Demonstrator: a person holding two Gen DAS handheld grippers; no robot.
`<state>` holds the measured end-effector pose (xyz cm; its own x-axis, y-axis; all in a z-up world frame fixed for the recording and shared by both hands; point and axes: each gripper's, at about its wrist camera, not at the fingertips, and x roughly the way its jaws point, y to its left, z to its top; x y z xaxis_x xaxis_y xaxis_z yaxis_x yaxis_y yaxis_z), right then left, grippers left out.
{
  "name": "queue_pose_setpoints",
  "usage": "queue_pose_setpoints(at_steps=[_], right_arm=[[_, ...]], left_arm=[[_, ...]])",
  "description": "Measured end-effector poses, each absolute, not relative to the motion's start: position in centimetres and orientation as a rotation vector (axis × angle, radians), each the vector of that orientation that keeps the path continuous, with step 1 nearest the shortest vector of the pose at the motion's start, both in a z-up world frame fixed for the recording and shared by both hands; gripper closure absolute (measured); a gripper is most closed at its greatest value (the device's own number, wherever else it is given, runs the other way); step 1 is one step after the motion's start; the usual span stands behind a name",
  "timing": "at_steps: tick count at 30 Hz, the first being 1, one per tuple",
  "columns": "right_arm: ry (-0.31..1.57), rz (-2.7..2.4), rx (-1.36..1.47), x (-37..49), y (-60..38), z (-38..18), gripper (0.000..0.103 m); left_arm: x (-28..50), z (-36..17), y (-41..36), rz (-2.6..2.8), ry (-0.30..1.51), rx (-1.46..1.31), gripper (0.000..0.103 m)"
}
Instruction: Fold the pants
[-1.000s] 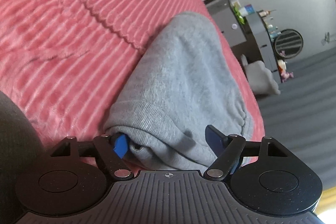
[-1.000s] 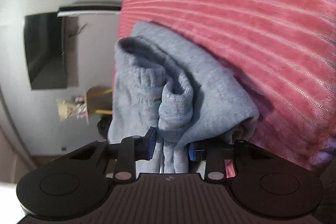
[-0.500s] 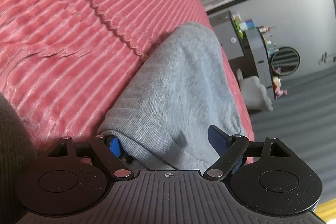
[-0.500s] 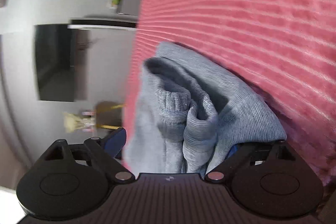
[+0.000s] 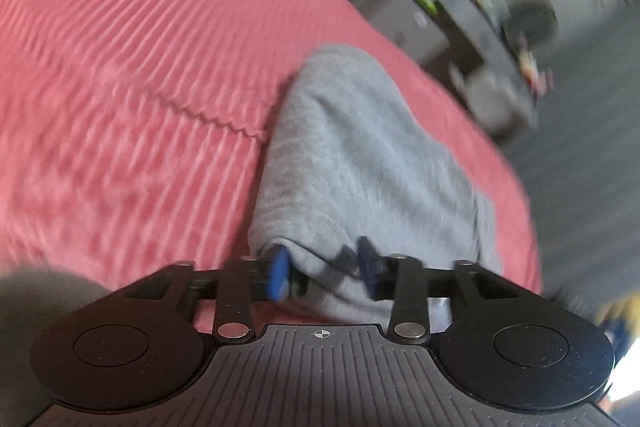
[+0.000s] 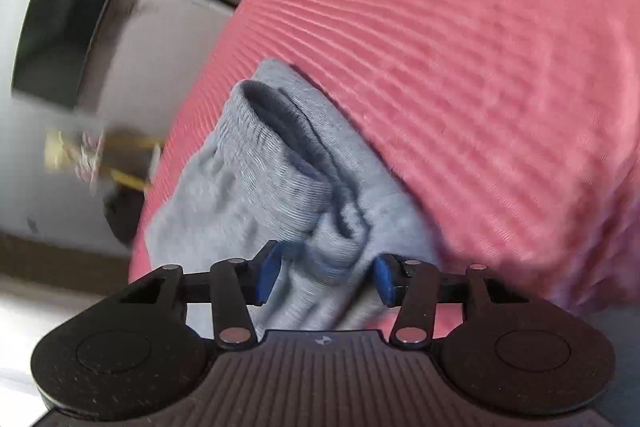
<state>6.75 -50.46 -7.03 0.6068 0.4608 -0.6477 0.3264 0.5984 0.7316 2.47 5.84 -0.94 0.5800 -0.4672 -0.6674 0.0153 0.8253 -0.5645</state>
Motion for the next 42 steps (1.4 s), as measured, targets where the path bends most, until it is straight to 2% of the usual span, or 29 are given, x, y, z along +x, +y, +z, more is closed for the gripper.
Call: queue_pose_setpoints(at_steps=[1, 2, 3, 4, 6, 8, 10, 13, 18, 25, 27, 28, 31, 33, 35, 37, 39, 42], right_arm=[[0.961, 0.125, 0.937, 7.0, -50.9, -6.4, 0.040], [0.967, 0.159, 0.904, 7.3, -51.4, -5.9, 0.029], [0.962, 0.157, 0.861, 7.4, -51.9, -5.4, 0.023], [0.947, 0.140, 0.802, 7.6, -52.0, -4.6, 0.017], [0.909, 0.145, 0.700, 8.4, -52.5, -3.3, 0.015], [0.904, 0.187, 0.677, 9.9, -53.0, -3.4, 0.007], [0.937, 0.249, 0.703, 11.8, -53.1, -4.3, 0.007], [0.983, 0.308, 0.694, 14.2, -52.3, -6.2, 0.007], [1.048, 0.372, 0.670, 17.6, -51.5, -9.1, 0.007], [1.082, 0.543, 0.713, 21.3, -50.5, -9.7, 0.007], [1.094, 0.584, 0.676, 21.8, -49.6, -9.6, 0.011], [1.105, 0.583, 0.640, 22.1, -48.9, -9.6, 0.021], [1.120, 0.584, 0.646, 22.9, -47.9, -10.2, 0.027], [1.127, 0.550, 0.662, 23.2, -47.1, -10.1, 0.027], [1.113, 0.518, 0.617, 22.6, -46.1, -9.2, 0.037], [1.082, 0.507, 0.553, 22.1, -45.3, -8.1, 0.041], [1.034, 0.519, 0.560, 21.8, -45.1, -6.8, 0.044], [0.965, 0.539, 0.583, 22.0, -44.7, -4.4, 0.046]], left_arm=[[2.6, -0.4, 5.5, -0.324, 0.929, -0.492, 0.043], [2.8, 0.2, 5.1, -0.330, 0.935, -0.444, 0.043], [3.0, 0.9, 4.7, -0.329, 0.947, -0.394, 0.043], [3.1, 1.4, 4.4, -0.335, 0.950, -0.371, 0.036], [2.8, 2.5, 4.4, -0.355, 0.867, -0.332, 0.025], [2.7, 3.7, 4.7, -0.366, 0.778, -0.297, 0.021], [3.6, 4.3, 5.2, -0.346, 0.740, -0.278, 0.012], [6.5, 2.7, 5.3, -0.390, 0.789, -0.273, 0.012], [12.2, -2.5, 4.8, -0.433, 0.973, -0.361, 0.020], [15.7, -4.5, 4.3, -0.516, 1.018, -0.390, 0.021], [15.8, -5.2, 3.5, -0.534, 1.022, -0.315, 0.023], [15.9, -5.6, 3.3, -0.544, 1.017, -0.297, 0.023], [16.6, -5.6, 3.2, -0.535, 1.016, -0.338, 0.023], [16.4, -5.2, 2.8, -0.522, 0.987, -0.325, 0.040], [15.8, -4.4, 2.3, -0.514, 0.955, -0.285, 0.050], [15.2, -3.5, 2.2, -0.513, 0.921, -0.272, 0.064], [15.2, -2.5, 2.2, -0.520, 0.902, -0.291, 0.068], [16.1, -0.7, 1.5, -0.552, 0.861, -0.277, 0.070]])
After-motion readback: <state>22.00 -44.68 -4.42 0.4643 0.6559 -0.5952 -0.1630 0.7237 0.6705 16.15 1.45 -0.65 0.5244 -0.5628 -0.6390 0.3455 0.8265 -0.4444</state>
